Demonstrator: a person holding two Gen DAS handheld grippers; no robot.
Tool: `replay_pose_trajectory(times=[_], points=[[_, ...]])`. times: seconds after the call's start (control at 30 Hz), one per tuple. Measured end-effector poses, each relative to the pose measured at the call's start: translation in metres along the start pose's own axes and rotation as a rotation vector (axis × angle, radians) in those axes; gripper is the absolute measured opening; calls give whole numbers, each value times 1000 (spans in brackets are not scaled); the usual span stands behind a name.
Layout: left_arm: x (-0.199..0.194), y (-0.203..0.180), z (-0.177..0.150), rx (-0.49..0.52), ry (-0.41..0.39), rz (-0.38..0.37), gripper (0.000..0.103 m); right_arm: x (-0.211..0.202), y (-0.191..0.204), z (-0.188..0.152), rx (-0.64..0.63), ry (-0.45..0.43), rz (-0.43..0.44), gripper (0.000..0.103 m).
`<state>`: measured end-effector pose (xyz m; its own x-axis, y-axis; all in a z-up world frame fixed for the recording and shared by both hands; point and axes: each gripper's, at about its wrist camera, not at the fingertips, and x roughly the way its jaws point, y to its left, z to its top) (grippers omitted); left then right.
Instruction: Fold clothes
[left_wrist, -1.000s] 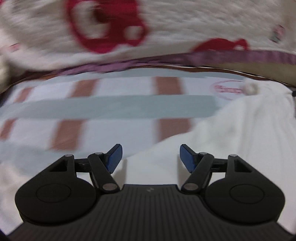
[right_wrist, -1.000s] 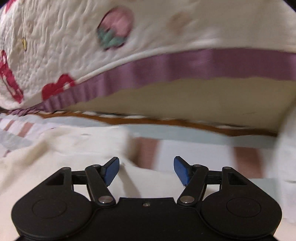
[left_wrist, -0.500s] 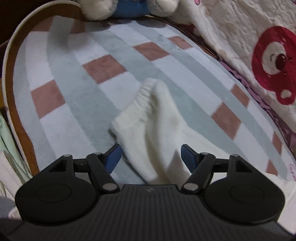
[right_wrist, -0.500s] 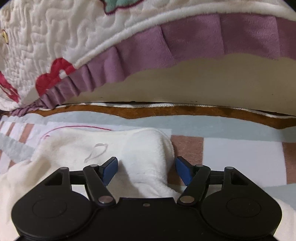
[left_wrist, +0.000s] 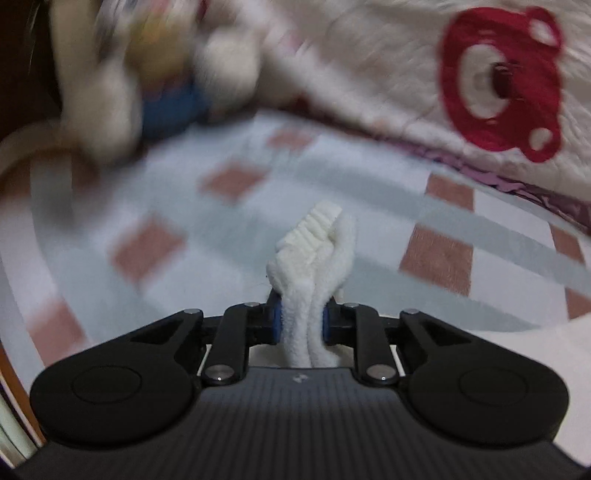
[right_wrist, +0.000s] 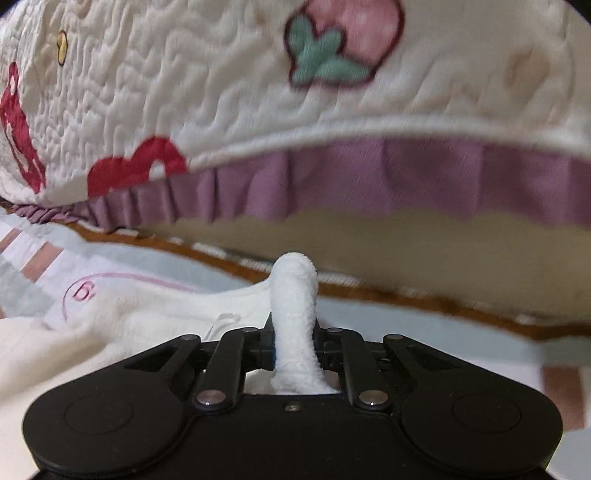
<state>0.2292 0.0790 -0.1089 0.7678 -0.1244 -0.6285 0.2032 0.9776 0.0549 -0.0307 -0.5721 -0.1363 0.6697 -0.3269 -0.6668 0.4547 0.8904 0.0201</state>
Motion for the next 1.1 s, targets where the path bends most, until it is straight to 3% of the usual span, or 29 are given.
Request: replay_pose_trajectory(times=[0.1,0.23,0.3,0.37,0.43,0.5,0.57,0.6,0.67,0.8,0.9,1.0,1.07,1.1], points=[[-12,-1,22,48,-90,29,18,0,-2,7,17,-32,-45,13],[-3,2,36,58,-95,72,18,-1,-5,15,42,-70,-103,13],[17,11,40,-2,-40,87,19,8,-3,18,69,-23,-102,20],[38,12,39,-33,49,95,23,11,4,23,54,53,-133,45],[44,9,35,-65,114,126,30,-10,14,23,38,44,-183,58],[27,2,34,-81,101,148,32,-36,21,21,46,44,-186,59],[-5,-15,35,-13,30,111,47,-66,26,18,71,50,-150,60],[-22,-24,35,28,-8,88,49,-84,30,15,64,45,-117,60],[-57,-47,32,127,-42,1,50,-120,38,7,49,33,-52,61],[-131,-96,13,295,-15,-276,50,-202,67,-30,16,-29,139,61],[-184,-130,-21,380,81,-523,50,-256,92,-81,24,-42,275,61],[-223,-159,-68,441,228,-733,49,-291,116,-143,65,34,382,61],[-247,-171,-99,493,297,-848,49,-311,131,-183,48,73,391,60],[-259,-174,-113,526,312,-897,49,-321,130,-199,58,74,352,60]])
